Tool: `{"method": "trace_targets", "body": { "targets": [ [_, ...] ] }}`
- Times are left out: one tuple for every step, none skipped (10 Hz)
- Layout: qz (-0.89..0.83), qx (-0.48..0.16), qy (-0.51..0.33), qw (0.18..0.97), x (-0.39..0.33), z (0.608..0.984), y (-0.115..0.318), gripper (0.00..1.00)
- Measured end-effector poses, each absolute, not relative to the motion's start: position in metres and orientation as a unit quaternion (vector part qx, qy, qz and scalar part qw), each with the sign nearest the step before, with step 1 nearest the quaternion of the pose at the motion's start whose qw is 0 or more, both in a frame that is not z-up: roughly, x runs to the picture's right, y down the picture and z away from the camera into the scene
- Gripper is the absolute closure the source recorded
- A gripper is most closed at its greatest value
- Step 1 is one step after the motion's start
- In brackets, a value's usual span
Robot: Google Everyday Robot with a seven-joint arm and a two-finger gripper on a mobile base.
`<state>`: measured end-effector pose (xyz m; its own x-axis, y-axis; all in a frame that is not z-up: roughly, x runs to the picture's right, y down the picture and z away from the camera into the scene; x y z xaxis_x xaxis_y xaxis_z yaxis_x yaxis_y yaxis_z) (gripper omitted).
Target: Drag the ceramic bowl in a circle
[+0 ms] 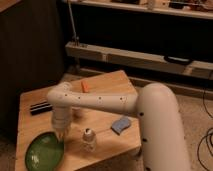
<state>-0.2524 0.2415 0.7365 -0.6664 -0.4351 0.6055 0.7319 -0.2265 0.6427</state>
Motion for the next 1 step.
{"method": "trace_targets", "body": {
  "targets": [
    [-0.765,-0.148,-0.497,0.381,-0.2618,0.7370,0.2397,1.00]
  ]
}}
